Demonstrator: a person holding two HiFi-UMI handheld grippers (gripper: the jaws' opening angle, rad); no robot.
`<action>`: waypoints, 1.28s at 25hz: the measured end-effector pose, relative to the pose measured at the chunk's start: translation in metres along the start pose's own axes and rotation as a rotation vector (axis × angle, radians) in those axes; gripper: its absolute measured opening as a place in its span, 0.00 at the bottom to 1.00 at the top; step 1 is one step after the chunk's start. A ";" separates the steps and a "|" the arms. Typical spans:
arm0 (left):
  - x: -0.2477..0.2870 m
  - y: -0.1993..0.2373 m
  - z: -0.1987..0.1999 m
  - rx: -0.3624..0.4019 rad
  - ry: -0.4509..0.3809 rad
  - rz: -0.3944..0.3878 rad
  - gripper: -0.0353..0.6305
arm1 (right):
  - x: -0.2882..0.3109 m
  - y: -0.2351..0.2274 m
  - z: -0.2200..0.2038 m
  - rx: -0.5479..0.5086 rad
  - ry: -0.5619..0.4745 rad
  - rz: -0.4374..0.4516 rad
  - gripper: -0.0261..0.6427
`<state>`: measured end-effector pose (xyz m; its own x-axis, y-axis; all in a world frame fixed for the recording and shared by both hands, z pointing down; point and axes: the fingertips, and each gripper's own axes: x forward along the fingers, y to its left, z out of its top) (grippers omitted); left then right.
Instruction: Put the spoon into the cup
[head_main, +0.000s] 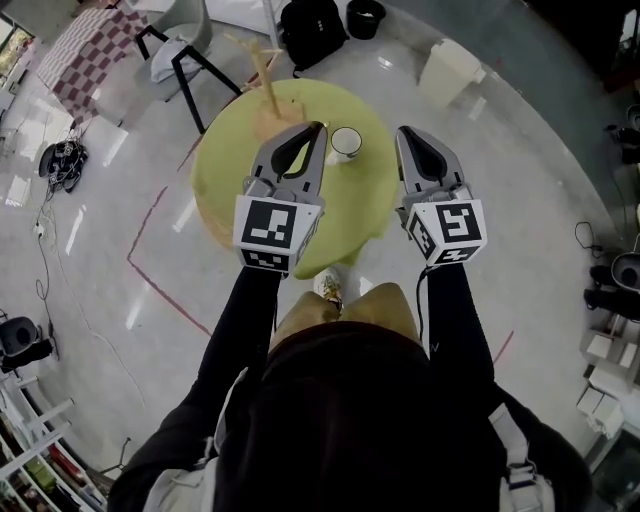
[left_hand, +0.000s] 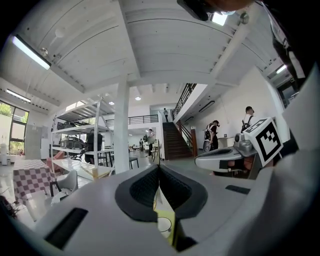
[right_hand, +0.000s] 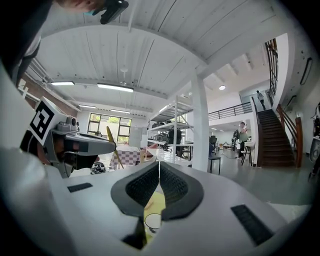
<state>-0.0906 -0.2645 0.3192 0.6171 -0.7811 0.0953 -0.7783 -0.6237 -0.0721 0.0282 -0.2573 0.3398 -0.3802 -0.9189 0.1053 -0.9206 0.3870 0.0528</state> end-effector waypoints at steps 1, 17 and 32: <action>0.003 0.000 -0.003 -0.003 0.004 -0.008 0.08 | 0.002 -0.001 -0.001 0.001 0.004 -0.006 0.08; 0.046 0.004 -0.031 -0.027 0.064 -0.042 0.08 | 0.032 -0.027 -0.024 0.018 0.050 -0.001 0.08; 0.085 -0.003 -0.079 -0.049 0.173 0.000 0.08 | 0.053 -0.053 -0.041 0.050 0.072 0.072 0.08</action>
<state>-0.0443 -0.3268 0.4059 0.5916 -0.7615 0.2648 -0.7854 -0.6186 -0.0241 0.0606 -0.3239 0.3835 -0.4395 -0.8805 0.1779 -0.8953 0.4455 -0.0067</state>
